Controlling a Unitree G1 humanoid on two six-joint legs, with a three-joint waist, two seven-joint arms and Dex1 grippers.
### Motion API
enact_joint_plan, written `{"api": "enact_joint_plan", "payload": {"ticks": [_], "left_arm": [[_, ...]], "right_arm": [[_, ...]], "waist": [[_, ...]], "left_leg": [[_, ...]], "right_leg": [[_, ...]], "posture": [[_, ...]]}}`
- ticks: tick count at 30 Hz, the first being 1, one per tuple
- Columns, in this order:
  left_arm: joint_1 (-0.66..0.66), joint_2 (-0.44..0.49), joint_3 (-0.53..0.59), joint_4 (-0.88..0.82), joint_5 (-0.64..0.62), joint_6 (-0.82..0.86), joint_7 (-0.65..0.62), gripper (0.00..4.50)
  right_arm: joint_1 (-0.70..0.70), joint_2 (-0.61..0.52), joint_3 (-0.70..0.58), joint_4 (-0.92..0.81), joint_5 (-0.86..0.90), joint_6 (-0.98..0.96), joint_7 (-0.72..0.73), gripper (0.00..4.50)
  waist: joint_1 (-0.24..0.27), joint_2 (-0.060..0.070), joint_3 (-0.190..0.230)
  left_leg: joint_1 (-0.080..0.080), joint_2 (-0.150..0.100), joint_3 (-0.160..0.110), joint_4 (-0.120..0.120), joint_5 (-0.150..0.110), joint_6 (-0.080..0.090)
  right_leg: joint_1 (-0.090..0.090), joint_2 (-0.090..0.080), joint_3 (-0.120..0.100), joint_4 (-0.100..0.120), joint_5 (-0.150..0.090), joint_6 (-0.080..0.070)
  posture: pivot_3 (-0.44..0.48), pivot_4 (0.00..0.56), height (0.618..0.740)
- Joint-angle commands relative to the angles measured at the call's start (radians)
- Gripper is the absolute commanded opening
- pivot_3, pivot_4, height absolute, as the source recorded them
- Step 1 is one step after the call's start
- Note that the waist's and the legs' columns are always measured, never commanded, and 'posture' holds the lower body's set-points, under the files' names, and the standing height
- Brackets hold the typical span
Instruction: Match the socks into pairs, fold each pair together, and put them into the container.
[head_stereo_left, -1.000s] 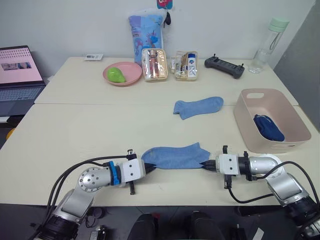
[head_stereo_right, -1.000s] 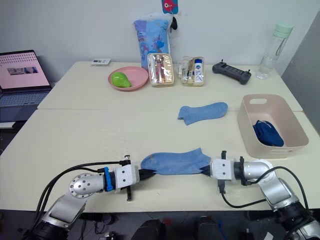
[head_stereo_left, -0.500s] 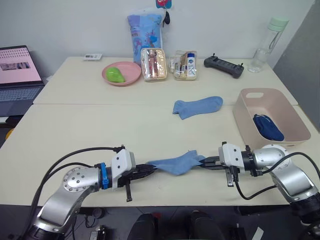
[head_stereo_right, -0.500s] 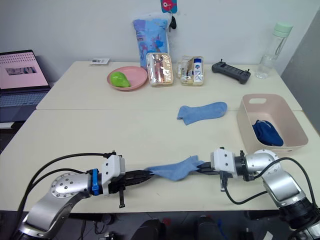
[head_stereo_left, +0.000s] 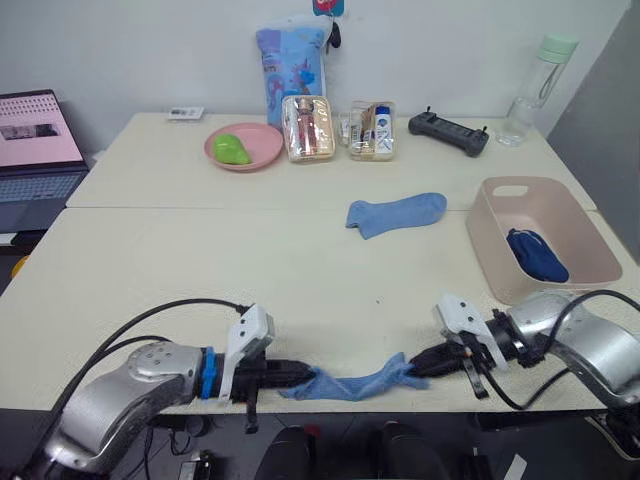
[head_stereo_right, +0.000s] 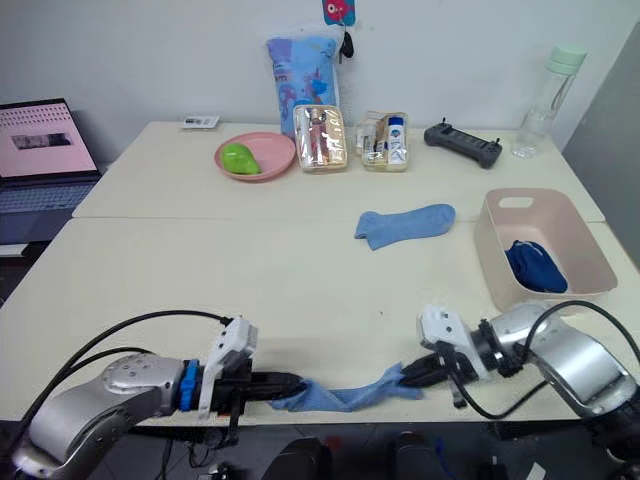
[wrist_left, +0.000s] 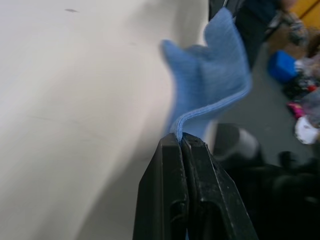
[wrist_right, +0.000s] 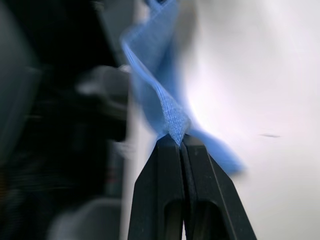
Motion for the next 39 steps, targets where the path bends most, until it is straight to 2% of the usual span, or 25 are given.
{"api": "enact_joint_plan", "payload": {"ticks": [1,12,19,23,26,29,30,33,37,38,39], "left_arm": [[-0.065,-0.01,-0.01,0.079,0.07,-0.053,-0.012,0.0],[-0.316,-0.104,-0.12,0.398,0.313,-0.264,-0.057,0.0],[-0.395,-0.135,-0.152,0.541,0.432,-0.411,-0.085,0.0],[-0.407,-0.149,-0.151,0.571,0.45,-0.441,-0.103,0.0],[-0.41,-0.165,-0.126,0.579,0.438,-0.454,-0.102,0.62],[-0.394,-0.157,-0.093,0.558,0.432,-0.446,-0.092,1.53],[-0.377,-0.156,-0.052,0.538,0.423,-0.44,-0.053,1.9],[-0.31,-0.146,0.045,0.436,0.382,-0.415,0.004,2.82],[-0.205,-0.163,0.109,0.253,0.301,-0.388,0.013,2.82],[-0.18,-0.177,0.11,0.216,0.289,-0.389,0.021,2.84],[-0.159,-0.194,0.108,0.19,0.281,-0.387,0.034,2.65]], "right_arm": [[-0.085,0.053,0.011,0.115,-0.086,-0.094,-0.017,0.03],[-0.249,0.18,0.086,0.442,-0.306,-0.326,-0.012,0.03],[-0.288,0.193,0.079,0.522,-0.369,-0.448,0.014,0.03],[-0.29,0.194,0.072,0.54,-0.383,-0.493,0.03,0.03],[-0.284,0.215,0.029,0.535,-0.357,-0.49,0.002,0.66],[-0.276,0.205,0.001,0.517,-0.36,-0.502,-0.015,1.71],[-0.264,0.195,-0.027,0.489,-0.342,-0.485,-0.023,2.11],[-0.213,0.178,-0.105,0.39,-0.283,-0.425,-0.044,2.12],[-0.135,0.231,-0.181,0.235,-0.192,-0.309,-0.12,2.12],[-0.114,0.263,-0.186,0.207,-0.181,-0.289,-0.157,1.94],[-0.093,0.291,-0.183,0.182,-0.174,-0.275,-0.183,1.74]], "waist": [[-0.001,0.0,0.0],[0.0,0.0,0.0],[0.0,0.0,0.0],[0.0,0.0,0.0],[-0.001,0.0,0.0],[-0.001,0.0,0.0],[-0.001,0.0,0.0],[-0.001,0.0,0.0],[0.0,0.0,0.0],[0.0,0.0,0.0],[-0.001,0.0,-0.001]], "left_leg": [[0.0,0.0,0.0,0.0,0.0,0.0],[-0.004,-0.001,0.001,0.0,0.0,0.0],[-0.003,-0.001,0.001,0.001,0.0,0.0],[-0.003,-0.001,0.002,0.001,0.0,0.0],[-0.003,-0.001,0.002,0.001,0.0,0.0],[-0.003,-0.001,0.002,0.001,0.0,0.0],[-0.004,-0.001,0.002,0.001,0.0,0.0],[-0.007,-0.001,0.002,0.001,0.0,0.0],[-0.013,0.0,0.001,0.002,0.0,0.0],[-0.013,0.0,0.001,0.002,0.0,-0.001],[-0.012,0.0,0.001,0.002,0.0,0.0]], "right_leg": [[-0.001,0.0,0.0,0.0,0.0,0.0],[-0.004,-0.001,0.001,0.001,0.0,0.0],[-0.005,-0.001,0.001,0.004,0.0,0.0],[-0.005,-0.001,0.002,0.004,0.0,0.0],[-0.005,-0.001,0.001,0.004,0.0,0.0],[-0.006,-0.001,0.002,0.004,0.0,0.0],[-0.006,-0.001,0.002,0.004,0.0,0.0],[-0.01,-0.001,0.002,0.005,0.0,0.0],[-0.015,-0.001,0.002,0.006,0.001,0.0],[-0.015,-0.001,0.002,0.006,0.001,0.0],[-0.015,-0.001,0.002,0.006,0.001,-0.001]], "posture": [[0.0,0.15,0.74],[0.0,0.15,0.74],[0.0,0.15,0.74],[0.0,0.15,0.74],[0.0,0.15,0.74],[0.0,0.15,0.74],[0.0,0.15,0.74],[0.0,0.15,0.74],[0.0,0.15,0.74],[0.0,0.15,0.74],[0.0,0.15,0.74]]}}
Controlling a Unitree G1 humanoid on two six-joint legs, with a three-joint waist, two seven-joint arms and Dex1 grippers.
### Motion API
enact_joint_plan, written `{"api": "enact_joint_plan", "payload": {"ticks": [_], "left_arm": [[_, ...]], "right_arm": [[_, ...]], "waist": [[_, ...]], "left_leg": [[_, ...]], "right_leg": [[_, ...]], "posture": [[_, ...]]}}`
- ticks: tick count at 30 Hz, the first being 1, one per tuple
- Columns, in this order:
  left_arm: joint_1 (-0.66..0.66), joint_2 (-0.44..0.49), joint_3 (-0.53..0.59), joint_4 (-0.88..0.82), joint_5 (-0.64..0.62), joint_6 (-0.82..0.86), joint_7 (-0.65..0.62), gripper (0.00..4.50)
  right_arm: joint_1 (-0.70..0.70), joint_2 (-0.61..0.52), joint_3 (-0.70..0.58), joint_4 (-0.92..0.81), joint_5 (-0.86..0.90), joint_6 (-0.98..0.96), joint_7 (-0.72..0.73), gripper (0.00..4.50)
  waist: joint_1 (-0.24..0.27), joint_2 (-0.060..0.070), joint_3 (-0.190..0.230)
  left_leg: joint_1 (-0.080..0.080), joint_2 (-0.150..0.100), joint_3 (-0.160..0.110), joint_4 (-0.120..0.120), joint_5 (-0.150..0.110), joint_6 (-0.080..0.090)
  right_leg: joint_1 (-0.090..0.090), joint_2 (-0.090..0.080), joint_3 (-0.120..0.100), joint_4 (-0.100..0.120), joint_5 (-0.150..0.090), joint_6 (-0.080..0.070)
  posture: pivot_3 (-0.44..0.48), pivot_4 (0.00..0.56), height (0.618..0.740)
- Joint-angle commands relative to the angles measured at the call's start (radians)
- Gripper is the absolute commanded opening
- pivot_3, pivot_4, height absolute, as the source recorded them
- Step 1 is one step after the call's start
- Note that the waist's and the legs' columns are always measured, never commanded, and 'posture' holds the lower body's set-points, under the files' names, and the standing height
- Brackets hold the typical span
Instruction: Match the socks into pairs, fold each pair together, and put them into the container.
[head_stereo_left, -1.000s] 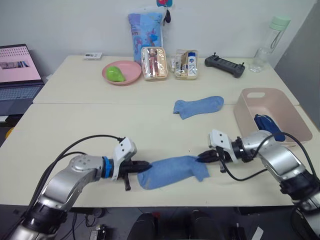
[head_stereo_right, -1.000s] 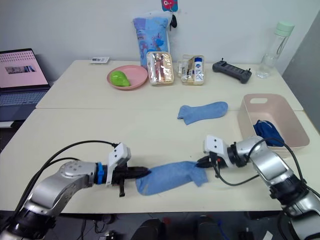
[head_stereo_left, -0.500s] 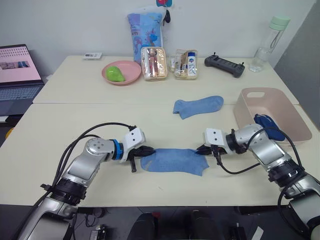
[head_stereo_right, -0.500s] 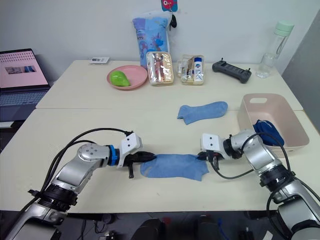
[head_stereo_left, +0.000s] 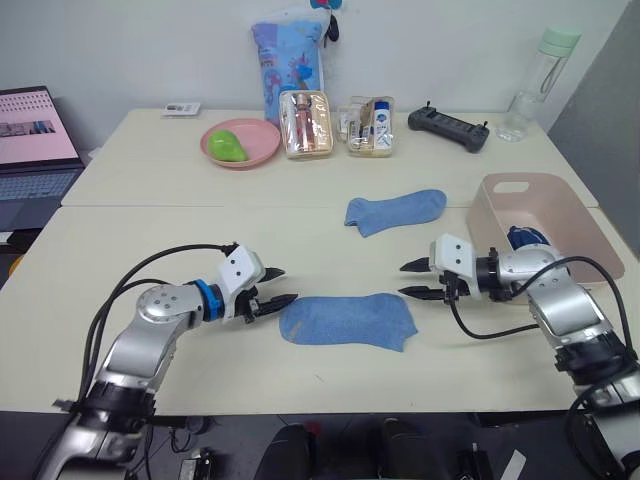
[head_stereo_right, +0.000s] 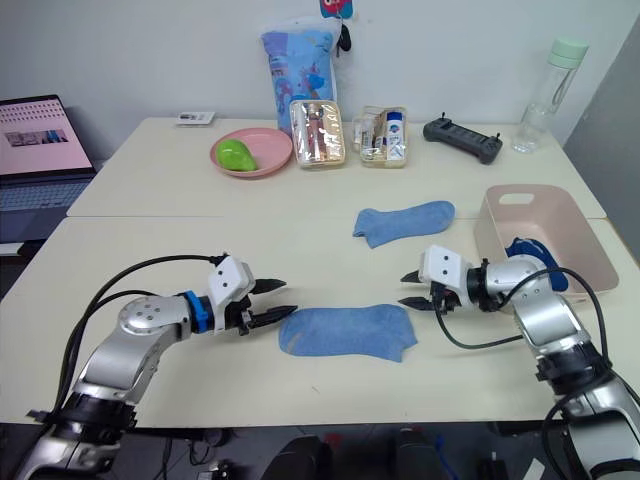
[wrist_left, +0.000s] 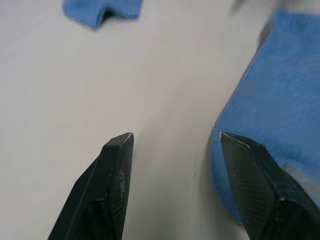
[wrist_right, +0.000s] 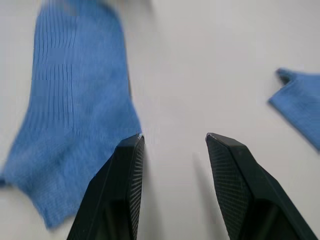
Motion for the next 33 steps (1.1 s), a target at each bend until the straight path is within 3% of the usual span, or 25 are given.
{"api": "enact_joint_plan", "payload": {"ticks": [1,5,9,17,20,27,31,33], "left_arm": [[0.046,-0.043,0.013,-0.121,-0.048,0.003,0.034,2.43],[0.088,-0.065,-0.045,-0.111,0.017,-0.046,0.05,1.2],[0.094,-0.059,-0.043,-0.121,0.005,-0.039,0.04,0.02],[0.057,-0.031,-0.024,-0.069,0.006,-0.018,0.031,0.02],[0.009,-0.035,-0.001,0.0,-0.049,0.029,0.0,0.62],[-0.104,-0.033,-0.055,0.182,-0.042,0.09,-0.093,2.94],[-0.118,-0.017,-0.097,0.218,-0.002,0.094,-0.119,4.21],[-0.117,-0.006,-0.122,0.229,0.03,0.084,-0.127,4.21]], "right_arm": [[0.045,0.073,-0.016,-0.112,0.052,0.051,-0.086,1.5],[0.103,0.127,0.043,-0.13,0.004,0.037,-0.136,0.03],[0.118,0.101,0.051,-0.176,0.016,0.059,-0.117,0.0],[0.089,0.061,0.006,-0.133,0.051,0.103,-0.12,0.0],[0.069,0.019,0.016,-0.073,0.026,0.105,-0.081,0.91],[0.008,0.007,0.073,0.054,0.012,0.113,-0.003,3.46],[-0.013,0.021,0.09,0.114,-0.011,0.088,-0.001,3.48],[-0.016,0.025,0.094,0.135,-0.021,0.063,0.007,3.48]], "waist": [[0.0,0.0,0.0],[0.001,0.0,0.0],[0.001,0.0,0.0],[0.001,0.0,0.0],[0.001,0.0,0.0],[-0.001,0.0,0.0],[-0.002,0.0,0.0],[-0.001,0.0,0.0]], "left_leg": [[0.001,0.0,0.0,0.0,0.0,0.0],[0.001,-0.001,0.0,0.0,0.0,0.0],[0.0,-0.001,0.0,0.0,0.0,0.0],[0.001,-0.001,0.001,0.0,0.0,0.0],[0.001,-0.001,0.001,0.0,0.0,0.0],[0.001,-0.001,0.001,0.0,0.0,0.0],[0.001,-0.001,0.001,0.0,0.0,0.0],[0.001,-0.001,0.001,0.0,0.0,0.0]], "right_leg": [[0.001,0.0,0.0,0.0,0.0,0.0],[0.001,0.0,0.0,0.0,0.0,0.0],[0.001,0.0,0.0,0.0,0.0,0.0],[0.001,0.0,0.0,0.0,0.0,0.0],[0.001,0.0,0.0,0.0,0.0,0.0],[0.001,0.0,0.0,0.0,0.0,0.0],[0.001,0.0,0.0,0.0,0.0,0.0],[0.001,0.0,0.0,0.0,0.0,0.0]], "posture": [[0.0,0.15,0.74],[0.0,0.15,0.74],[0.0,0.15,0.74],[0.0,0.15,0.74],[0.0,0.15,0.74],[0.0,0.15,0.74],[0.0,0.15,0.74],[0.0,0.15,0.74]]}}
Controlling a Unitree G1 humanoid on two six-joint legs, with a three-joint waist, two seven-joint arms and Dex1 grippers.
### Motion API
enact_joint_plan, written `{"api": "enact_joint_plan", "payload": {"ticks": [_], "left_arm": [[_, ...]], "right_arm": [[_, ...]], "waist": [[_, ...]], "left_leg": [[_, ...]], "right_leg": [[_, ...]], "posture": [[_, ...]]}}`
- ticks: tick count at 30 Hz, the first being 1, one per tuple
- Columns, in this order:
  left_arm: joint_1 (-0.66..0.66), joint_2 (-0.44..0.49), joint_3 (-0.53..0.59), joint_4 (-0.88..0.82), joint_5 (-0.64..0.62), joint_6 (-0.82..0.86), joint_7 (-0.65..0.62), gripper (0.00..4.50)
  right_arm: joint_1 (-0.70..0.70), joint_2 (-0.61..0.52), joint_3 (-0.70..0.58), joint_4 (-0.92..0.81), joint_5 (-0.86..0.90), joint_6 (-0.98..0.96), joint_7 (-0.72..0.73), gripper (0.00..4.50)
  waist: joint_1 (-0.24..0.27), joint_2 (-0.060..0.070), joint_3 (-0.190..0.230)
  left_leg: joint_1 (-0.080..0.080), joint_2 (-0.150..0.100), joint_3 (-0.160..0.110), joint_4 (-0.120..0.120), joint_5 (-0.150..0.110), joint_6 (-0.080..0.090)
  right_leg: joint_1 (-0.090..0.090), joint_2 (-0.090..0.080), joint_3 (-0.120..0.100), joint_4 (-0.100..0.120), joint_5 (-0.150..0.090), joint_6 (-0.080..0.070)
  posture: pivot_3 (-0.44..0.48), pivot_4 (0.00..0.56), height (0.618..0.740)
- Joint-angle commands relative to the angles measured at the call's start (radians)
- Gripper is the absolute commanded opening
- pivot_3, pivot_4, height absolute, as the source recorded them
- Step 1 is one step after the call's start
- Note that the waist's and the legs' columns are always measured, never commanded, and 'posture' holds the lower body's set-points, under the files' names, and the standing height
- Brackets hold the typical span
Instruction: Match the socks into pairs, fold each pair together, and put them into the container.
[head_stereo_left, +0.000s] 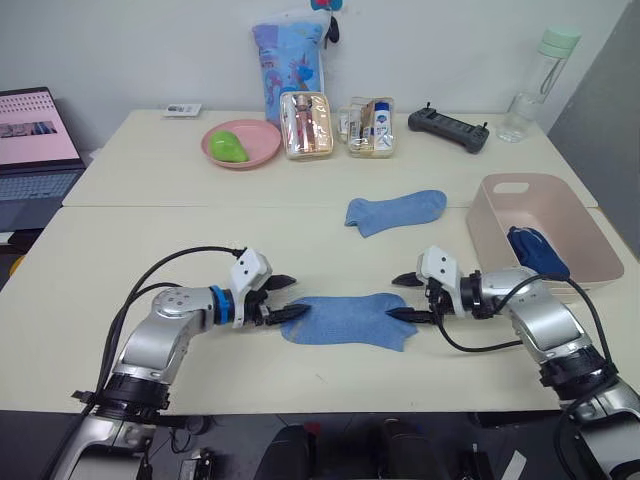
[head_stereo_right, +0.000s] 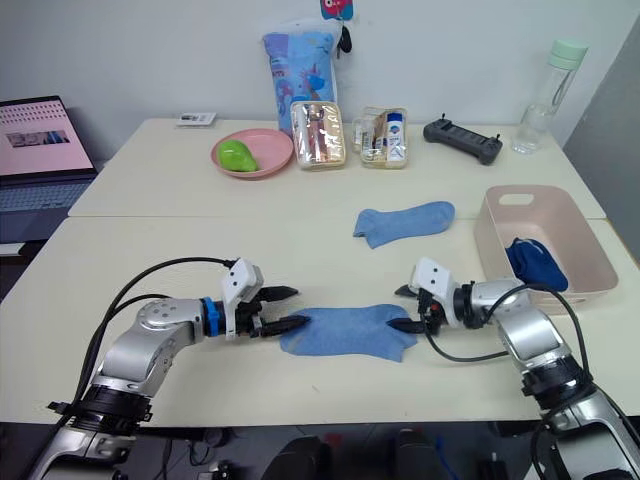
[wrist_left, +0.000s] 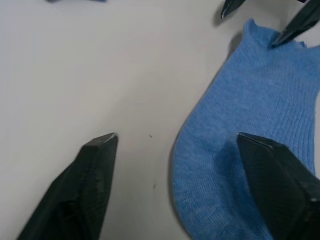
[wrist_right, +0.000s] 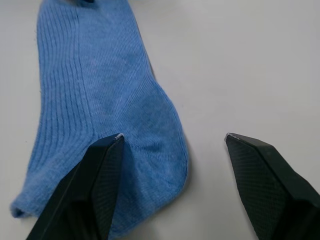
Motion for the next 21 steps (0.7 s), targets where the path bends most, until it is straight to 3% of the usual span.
{"api": "enact_joint_plan", "payload": {"ticks": [1,2,5,12,16,21], "left_arm": [[-0.004,0.028,-0.033,0.012,0.047,-0.015,-0.024,4.21],[-0.001,0.029,-0.035,0.011,0.054,-0.029,-0.025,4.21],[0.01,0.03,-0.009,-0.019,0.02,-0.021,-0.04,3.63],[0.026,0.047,0.041,-0.07,-0.04,0.038,-0.055,1.39],[0.011,0.044,0.07,-0.083,-0.041,0.021,-0.032,0.07],[-0.042,0.025,0.117,-0.09,-0.052,-0.028,0.003,0.03]], "right_arm": [[-0.023,0.004,-0.002,0.015,-0.009,-0.05,0.017,3.48],[-0.023,0.007,-0.006,0.017,-0.008,-0.051,0.016,3.48],[-0.021,0.008,-0.017,-0.004,0.011,-0.033,0.029,2.53],[-0.02,0.003,-0.039,-0.038,0.032,-0.022,0.042,0.01],[-0.045,-0.004,-0.077,-0.071,0.057,-0.003,0.037,0.0],[-0.101,0.001,-0.111,-0.077,0.053,-0.023,0.007,0.0]], "waist": [[0.0,0.0,0.0],[0.0,0.0,0.0],[0.0,0.0,0.0],[0.0,0.0,0.0],[0.0,0.0,0.0],[0.0,0.0,0.0]], "left_leg": [[0.0,0.0,0.0,0.0,0.0,0.0],[0.0,0.0,0.0,0.0,0.0,0.0],[0.0,0.0,0.0,0.0,0.0,0.0],[0.0,0.0,0.0,0.0,0.0,0.0],[0.0,0.0,0.0,0.0,0.0,0.0],[0.0,0.0,0.0,0.0,0.0,0.0]], "right_leg": [[0.0,0.0,0.0,0.0,0.0,0.0],[0.0,0.0,0.0,0.0,0.0,0.0],[0.0,0.0,0.0,0.0,0.0,0.0],[0.0,0.0,0.0,0.0,0.0,0.0],[0.0,0.0,0.0,0.0,0.0,0.0],[0.0,0.0,0.0,0.0,0.0,0.0]], "posture": [[0.0,0.15,0.74],[0.0,0.15,0.74],[0.0,0.15,0.74],[0.0,0.15,0.74],[0.0,0.15,0.74],[0.0,0.15,0.74]]}}
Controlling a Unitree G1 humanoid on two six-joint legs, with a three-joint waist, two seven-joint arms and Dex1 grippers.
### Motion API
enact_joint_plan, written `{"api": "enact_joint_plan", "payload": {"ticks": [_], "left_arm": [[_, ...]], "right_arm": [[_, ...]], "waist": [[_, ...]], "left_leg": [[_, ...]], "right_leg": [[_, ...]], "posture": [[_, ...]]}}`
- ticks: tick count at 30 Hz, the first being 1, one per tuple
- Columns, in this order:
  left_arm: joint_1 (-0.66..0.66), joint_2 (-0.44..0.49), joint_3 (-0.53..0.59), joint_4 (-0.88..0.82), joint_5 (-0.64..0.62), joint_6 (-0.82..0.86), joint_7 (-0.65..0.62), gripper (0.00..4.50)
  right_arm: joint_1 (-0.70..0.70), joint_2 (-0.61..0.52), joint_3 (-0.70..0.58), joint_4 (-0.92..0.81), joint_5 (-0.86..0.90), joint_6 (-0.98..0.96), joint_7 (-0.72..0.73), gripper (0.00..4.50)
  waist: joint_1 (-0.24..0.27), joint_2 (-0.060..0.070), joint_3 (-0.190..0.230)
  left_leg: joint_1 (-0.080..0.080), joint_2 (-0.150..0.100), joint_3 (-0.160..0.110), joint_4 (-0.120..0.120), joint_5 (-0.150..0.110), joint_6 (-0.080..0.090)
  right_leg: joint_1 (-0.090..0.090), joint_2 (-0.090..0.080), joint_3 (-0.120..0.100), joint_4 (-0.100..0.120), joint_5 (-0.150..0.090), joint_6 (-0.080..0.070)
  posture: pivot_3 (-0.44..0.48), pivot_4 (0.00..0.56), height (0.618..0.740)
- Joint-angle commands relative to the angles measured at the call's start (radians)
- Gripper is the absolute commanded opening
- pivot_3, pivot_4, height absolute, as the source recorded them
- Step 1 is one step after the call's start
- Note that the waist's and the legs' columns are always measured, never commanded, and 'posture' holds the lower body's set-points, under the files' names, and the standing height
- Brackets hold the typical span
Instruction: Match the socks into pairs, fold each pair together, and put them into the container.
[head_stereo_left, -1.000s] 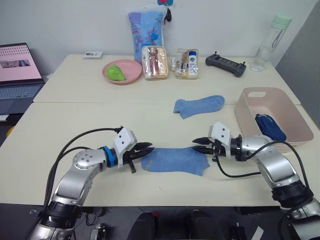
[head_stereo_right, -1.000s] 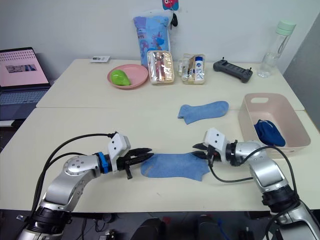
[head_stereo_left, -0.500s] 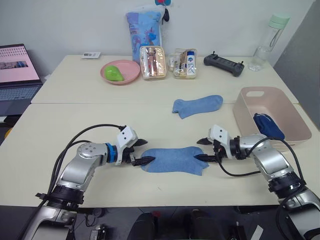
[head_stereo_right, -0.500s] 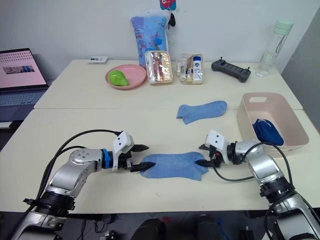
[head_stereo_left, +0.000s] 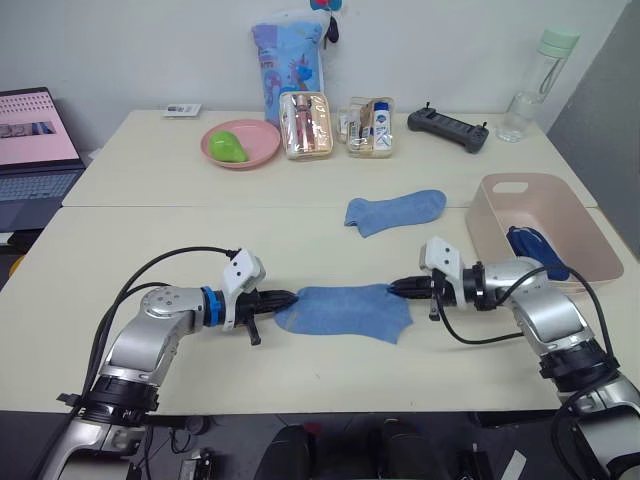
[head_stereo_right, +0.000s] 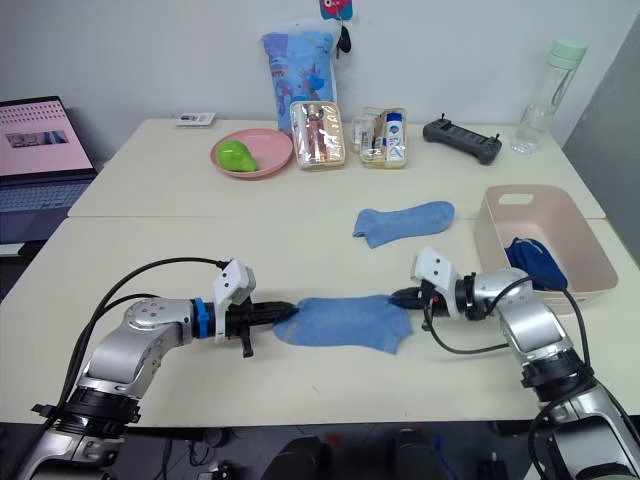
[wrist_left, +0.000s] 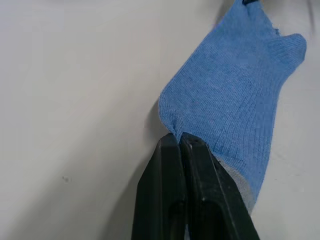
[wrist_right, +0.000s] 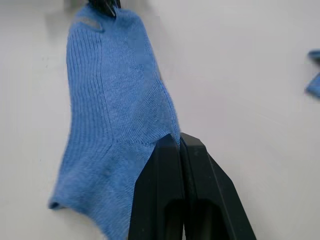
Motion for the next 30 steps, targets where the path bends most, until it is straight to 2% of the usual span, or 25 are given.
{"api": "enact_joint_plan", "payload": {"ticks": [1,5,7,8,11,16,20,24,29,30], "left_arm": [[-0.068,-0.016,0.077,-0.042,-0.02,-0.075,0.044,0.03],[-0.059,-0.014,0.084,-0.065,-0.006,-0.155,0.037,0.03],[-0.013,-0.005,0.066,-0.079,0.09,-0.373,0.041,0.03],[0.021,-0.012,0.067,-0.113,0.099,-0.428,0.042,0.03],[0.141,0.015,0.037,-0.209,0.139,-0.538,0.01,0.03],[0.227,0.034,0.012,-0.189,0.204,-0.681,0.021,0.03],[0.236,0.061,0.006,-0.176,0.203,-0.714,-0.002,0.03],[0.27,0.107,0.006,-0.211,0.138,-0.688,-0.059,0.03],[0.301,0.142,-0.011,-0.208,0.177,-0.773,-0.086,0.03],[0.303,0.141,-0.012,-0.205,0.176,-0.782,-0.085,0.23]], "right_arm": [[-0.065,0.0,-0.06,-0.032,0.011,-0.042,-0.034,0.0],[-0.072,-0.01,-0.069,-0.041,0.006,-0.075,-0.047,0.0],[-0.018,-0.054,-0.052,-0.102,-0.025,-0.159,-0.016,0.0],[0.02,-0.066,-0.053,-0.148,-0.02,-0.173,-0.01,0.0],[0.128,-0.099,-0.051,-0.27,-0.005,-0.209,0.002,0.0],[0.279,-0.156,-0.007,-0.393,-0.016,-0.219,0.036,0.0],[0.305,-0.166,-0.001,-0.442,0.017,-0.15,0.035,0.0],[0.306,-0.207,0.001,-0.458,0.022,-0.119,0.065,0.0],[0.329,-0.221,0.012,-0.473,0.028,-0.095,0.07,0.0],[0.336,-0.215,0.011,-0.475,0.034,-0.085,0.065,0.21]], "waist": [[0.001,0.0,0.0],[0.001,0.0,0.0],[0.001,0.0,0.0],[0.002,0.0,0.0],[0.002,0.0,0.0],[0.004,0.0,0.0],[0.001,0.0,0.0],[0.0,0.0,0.0],[0.002,0.0,0.0],[0.003,0.0,0.0]], "left_leg": [[0.0,0.0,0.0,0.0,0.0,0.0],[-0.001,0.0,0.0,0.0,0.0,0.0],[-0.001,0.0,0.0,0.0,0.0,0.0],[-0.001,0.0,0.0,0.0,0.0,0.0],[-0.002,0.0,0.001,-0.001,0.0,0.0],[0.0,0.0,0.0,0.0,0.0,0.0],[0.001,0.0,0.001,0.0,0.0,0.0],[0.001,0.0,0.001,0.0,0.0,0.0],[0.001,0.0,0.001,0.0,0.0,0.0],[0.001,0.0,0.001,0.0,0.0,0.0]], "right_leg": [[0.0,0.0,0.0,0.0,0.0,0.0],[-0.001,0.0,0.0,0.0,0.0,0.0],[-0.001,0.0,0.0,-0.001,0.0,0.0],[-0.001,-0.001,0.0,-0.001,0.0,0.0],[-0.001,-0.001,0.0,-0.003,0.0,0.0],[0.001,-0.001,0.0,-0.001,0.001,-0.001],[0.001,-0.001,0.0,0.0,0.001,-0.001],[0.001,0.0,0.0,0.0,0.001,0.0],[0.001,0.0,0.0,-0.001,0.001,0.0],[0.001,0.0,0.0,-0.001,0.001,0.0]], "posture": [[0.0,0.15,0.74],[0.0,0.15,0.74],[0.0,0.15,0.74],[0.0,0.15,0.74],[0.0,0.15,0.74],[0.0,0.15,0.74],[0.0,0.15,0.74],[0.0,0.15,0.74],[0.0,0.15,0.74],[0.0,0.15,0.74]]}}
